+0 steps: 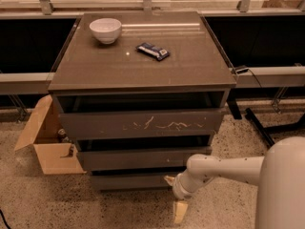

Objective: Open bottom drawer

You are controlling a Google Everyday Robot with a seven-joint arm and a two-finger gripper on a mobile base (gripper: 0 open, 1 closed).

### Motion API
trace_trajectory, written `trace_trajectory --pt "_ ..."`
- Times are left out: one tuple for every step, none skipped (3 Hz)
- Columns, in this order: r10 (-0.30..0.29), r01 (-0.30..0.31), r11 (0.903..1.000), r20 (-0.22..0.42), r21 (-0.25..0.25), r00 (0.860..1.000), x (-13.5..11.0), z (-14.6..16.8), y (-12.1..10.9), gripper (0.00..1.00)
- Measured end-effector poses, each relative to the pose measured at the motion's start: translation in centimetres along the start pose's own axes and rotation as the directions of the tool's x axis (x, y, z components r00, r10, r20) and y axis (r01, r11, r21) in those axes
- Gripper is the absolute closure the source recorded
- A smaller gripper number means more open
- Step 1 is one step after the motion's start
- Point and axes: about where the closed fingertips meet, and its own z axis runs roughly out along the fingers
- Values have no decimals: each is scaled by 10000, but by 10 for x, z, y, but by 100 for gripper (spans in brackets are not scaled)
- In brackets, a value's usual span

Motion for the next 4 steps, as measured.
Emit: trace_trajectory --pt "554 -555 9975 19 429 9985 36 24 -16 0" --pt "910 -920 9901 141 1056 9957 75 46 -35 0" --pt "767 -731 9805 -132 1824 9970 107 60 -63 0" --pt "533 -457 9736 -278 2237 9982 119 61 -86 0"
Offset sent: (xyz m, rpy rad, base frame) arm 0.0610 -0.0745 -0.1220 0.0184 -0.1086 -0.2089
